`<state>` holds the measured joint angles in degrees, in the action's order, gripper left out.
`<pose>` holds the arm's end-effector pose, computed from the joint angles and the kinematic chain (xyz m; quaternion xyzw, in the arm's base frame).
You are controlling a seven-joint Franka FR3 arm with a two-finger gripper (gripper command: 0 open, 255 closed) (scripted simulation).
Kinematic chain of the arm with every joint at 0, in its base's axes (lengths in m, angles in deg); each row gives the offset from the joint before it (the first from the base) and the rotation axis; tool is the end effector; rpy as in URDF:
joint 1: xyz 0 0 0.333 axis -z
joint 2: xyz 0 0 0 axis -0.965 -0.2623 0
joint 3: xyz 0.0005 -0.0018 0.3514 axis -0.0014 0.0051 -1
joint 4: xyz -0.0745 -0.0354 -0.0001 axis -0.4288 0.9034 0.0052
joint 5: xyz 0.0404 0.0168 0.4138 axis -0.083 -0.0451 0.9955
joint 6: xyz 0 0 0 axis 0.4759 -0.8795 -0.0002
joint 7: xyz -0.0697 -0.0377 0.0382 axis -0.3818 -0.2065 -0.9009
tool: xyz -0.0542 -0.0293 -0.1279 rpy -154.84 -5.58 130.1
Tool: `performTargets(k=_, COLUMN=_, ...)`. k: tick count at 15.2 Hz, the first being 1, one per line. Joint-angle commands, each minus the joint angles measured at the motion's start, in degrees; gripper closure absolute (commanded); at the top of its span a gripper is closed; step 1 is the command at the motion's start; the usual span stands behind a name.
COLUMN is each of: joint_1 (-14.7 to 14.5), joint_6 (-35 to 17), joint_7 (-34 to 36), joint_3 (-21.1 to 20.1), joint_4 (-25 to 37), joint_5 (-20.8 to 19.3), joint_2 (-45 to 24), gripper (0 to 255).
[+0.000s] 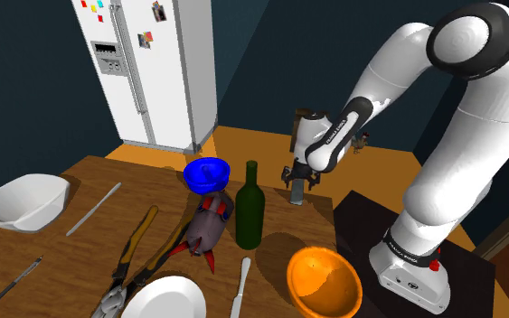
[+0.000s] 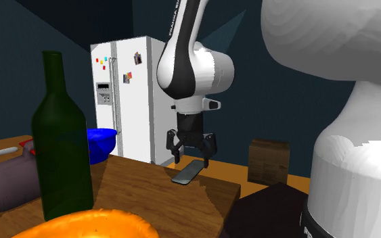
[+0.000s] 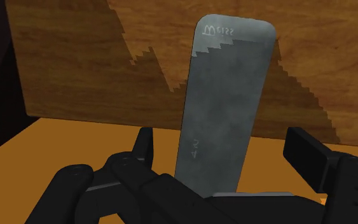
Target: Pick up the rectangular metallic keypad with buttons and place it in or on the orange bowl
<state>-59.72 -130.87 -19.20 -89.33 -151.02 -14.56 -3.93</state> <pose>0.4113 -0.0303 0.1805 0.8963 -0.4425 0.0234 0.0175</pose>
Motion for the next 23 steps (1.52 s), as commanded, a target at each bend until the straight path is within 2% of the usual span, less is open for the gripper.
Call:
performTargets(k=1, joint_1=-0.25, joint_6=-1.65, joint_7=1.83, joint_3=0.56, joint_4=0.45, joint_5=-2.09, joint_2=-2.17, gripper=0)
performTargets(k=4, joint_1=-0.88, joint_6=-3.80, joint_7=3.95, joint_3=1.93, joint_4=1.00, joint_5=-4.95, joint_2=-4.96, gripper=0)
performTargets(k=11, joint_1=-0.92, joint_6=-3.79, joint_7=3.92, joint_3=1.96, joint_4=1.00, joint_5=-4.91, joint_2=-4.94, gripper=0)
performTargets(k=12, joint_1=-0.92, joint_6=-3.79, joint_7=3.92, joint_3=1.96, joint_4=1.00, joint_5=-4.91, joint_2=-4.94, gripper=255)
performTargets(k=21, joint_1=-0.91, joint_6=-3.80, joint_7=3.93, joint_3=1.95, joint_4=1.00, joint_5=-4.93, joint_2=-4.95, gripper=255)
performTargets(k=23, joint_1=-0.24, joint_6=-2.12, joint_7=2.22, joint_3=0.79, joint_4=0.62, joint_5=-2.74, joint_2=-2.82, gripper=255)
